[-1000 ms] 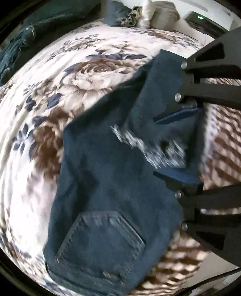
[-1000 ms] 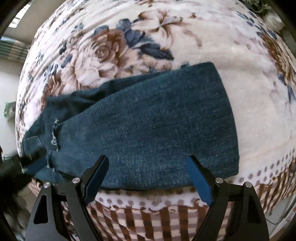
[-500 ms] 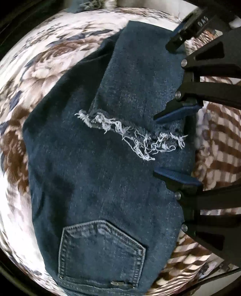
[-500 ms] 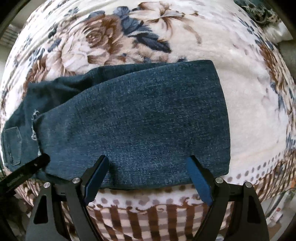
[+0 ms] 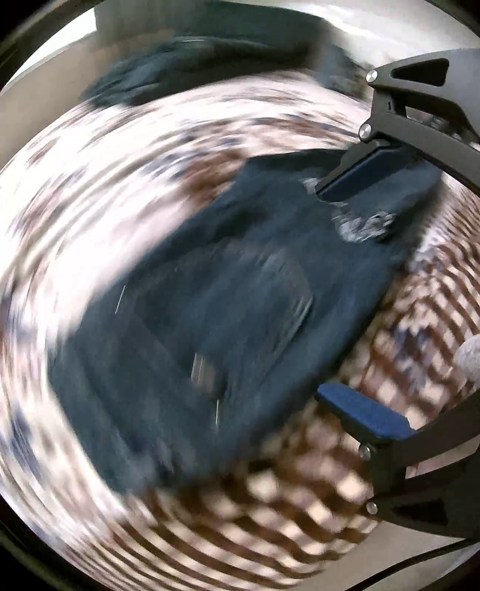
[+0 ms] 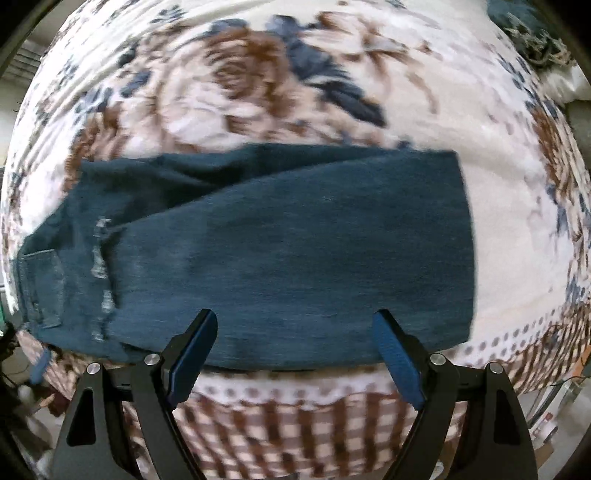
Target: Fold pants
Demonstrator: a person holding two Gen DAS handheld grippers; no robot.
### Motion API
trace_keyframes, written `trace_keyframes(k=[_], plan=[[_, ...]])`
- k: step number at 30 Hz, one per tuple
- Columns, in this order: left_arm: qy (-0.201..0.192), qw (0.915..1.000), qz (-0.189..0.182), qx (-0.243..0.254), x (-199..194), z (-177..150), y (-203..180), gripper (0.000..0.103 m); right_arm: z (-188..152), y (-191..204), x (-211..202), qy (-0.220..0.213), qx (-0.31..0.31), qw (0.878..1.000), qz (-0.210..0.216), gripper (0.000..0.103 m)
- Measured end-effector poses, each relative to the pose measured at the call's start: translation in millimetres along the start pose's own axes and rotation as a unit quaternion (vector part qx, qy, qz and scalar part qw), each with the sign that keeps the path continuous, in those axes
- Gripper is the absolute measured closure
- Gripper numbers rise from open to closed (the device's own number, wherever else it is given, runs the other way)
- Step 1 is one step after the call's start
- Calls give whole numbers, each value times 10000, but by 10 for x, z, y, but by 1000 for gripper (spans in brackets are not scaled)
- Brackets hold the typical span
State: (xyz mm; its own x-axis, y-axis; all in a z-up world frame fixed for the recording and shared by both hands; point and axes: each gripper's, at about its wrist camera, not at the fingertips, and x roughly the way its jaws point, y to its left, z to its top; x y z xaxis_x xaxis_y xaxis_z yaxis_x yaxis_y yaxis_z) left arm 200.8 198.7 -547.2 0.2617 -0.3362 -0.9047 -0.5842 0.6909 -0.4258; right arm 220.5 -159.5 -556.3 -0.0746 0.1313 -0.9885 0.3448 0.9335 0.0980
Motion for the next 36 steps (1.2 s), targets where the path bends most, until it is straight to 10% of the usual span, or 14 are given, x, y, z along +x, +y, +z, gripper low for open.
trace_keyframes(k=[6,13,20,25,30,36], plan=[[-549,9770,-702,-1938,94,199,724,4,97,580,53,-70,-267,9996,-41,15],[-823,9686,-721,-2232,332,522,780,6,105,976,197,44,-305,9994,-133,15],[-1275,9800,-334,-1493,276,576,550,71,158,1164,258,12,-579,9968,-544,15],[-1568,9836,-154,-882,109,468,348,73,105,1015,293,47,-510,9967,-623,15],[-1089,9820,-399,-1494,463,693,691,61,55,740,275,28,-497,9951,-849,15],[-1471,9885,-6,-338,143,549,249,81,54,638,297,-47,-671,9887,-1338,15]])
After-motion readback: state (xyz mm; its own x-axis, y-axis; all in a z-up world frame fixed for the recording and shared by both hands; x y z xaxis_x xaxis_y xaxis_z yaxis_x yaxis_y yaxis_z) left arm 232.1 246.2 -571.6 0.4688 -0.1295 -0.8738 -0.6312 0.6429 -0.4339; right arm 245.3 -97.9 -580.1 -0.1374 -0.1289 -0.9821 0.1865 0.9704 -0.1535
